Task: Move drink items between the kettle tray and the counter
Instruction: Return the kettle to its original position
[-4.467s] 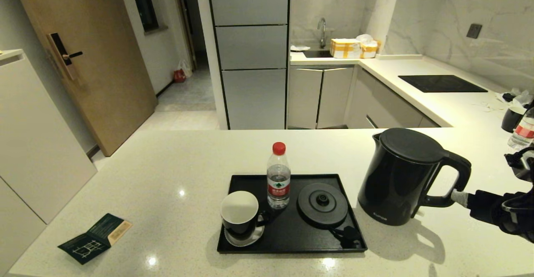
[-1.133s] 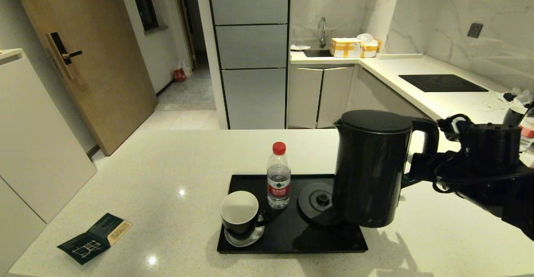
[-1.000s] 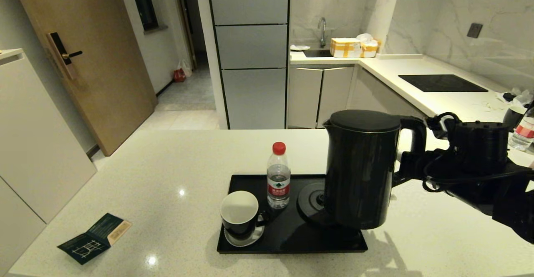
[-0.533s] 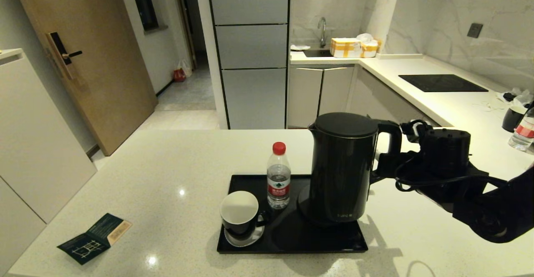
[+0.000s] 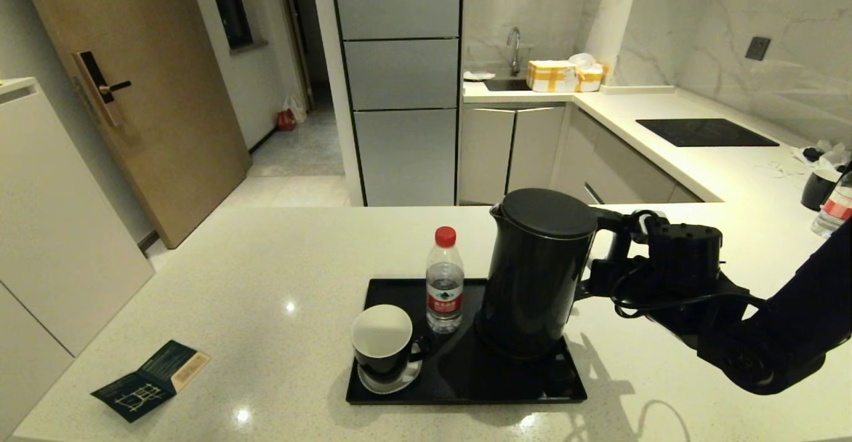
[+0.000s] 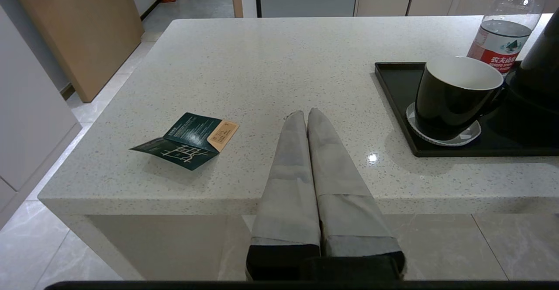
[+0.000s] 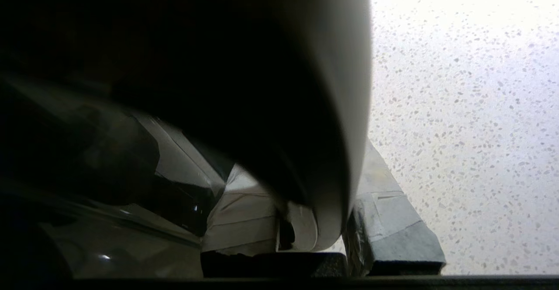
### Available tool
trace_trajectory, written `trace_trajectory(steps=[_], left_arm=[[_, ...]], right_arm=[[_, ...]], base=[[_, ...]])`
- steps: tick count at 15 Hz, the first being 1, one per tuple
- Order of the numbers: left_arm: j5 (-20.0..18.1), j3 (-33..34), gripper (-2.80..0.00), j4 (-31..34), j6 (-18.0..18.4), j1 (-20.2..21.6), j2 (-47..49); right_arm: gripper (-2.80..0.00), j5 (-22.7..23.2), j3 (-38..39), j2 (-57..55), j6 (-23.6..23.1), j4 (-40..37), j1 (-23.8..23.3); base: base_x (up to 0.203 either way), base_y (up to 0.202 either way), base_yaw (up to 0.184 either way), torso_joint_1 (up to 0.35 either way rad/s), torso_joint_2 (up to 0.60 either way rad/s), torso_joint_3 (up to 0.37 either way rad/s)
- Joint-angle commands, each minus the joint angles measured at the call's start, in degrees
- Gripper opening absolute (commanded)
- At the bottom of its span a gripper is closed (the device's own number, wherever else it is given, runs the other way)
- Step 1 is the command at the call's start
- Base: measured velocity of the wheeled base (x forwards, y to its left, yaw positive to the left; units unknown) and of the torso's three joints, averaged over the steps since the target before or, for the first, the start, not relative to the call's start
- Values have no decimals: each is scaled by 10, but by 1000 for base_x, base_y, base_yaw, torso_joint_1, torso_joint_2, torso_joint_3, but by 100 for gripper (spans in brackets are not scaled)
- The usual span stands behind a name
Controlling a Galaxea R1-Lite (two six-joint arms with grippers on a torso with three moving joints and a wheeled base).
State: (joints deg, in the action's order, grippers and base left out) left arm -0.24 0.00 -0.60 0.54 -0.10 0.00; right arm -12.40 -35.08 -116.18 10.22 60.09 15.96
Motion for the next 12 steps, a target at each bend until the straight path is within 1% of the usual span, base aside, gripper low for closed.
trace_trajectory(steps=[1,4,5,6,12], left_arm=[[0,0,-280,0,0,0,-1],[0,1,-280,0,0,0,-1],[0,0,-280,0,0,0,-1],[0,1,-280,0,0,0,-1],[0,0,-280,0,0,0,-1]], right_arm=[[-280,-2,5,7,0,1,0],[-280,-1,13,29,-9,-5,1],[-280,-1,15,36,-30,-11,4],[-280,-1,16,36,-37,-12,5],[-280,-1,19,12,-35,-5,18]], base=[[0,0,0,0,0,0],[0,0,0,0,0,0],[0,0,0,0,0,0],[0,0,0,0,0,0],[0,0,0,0,0,0]])
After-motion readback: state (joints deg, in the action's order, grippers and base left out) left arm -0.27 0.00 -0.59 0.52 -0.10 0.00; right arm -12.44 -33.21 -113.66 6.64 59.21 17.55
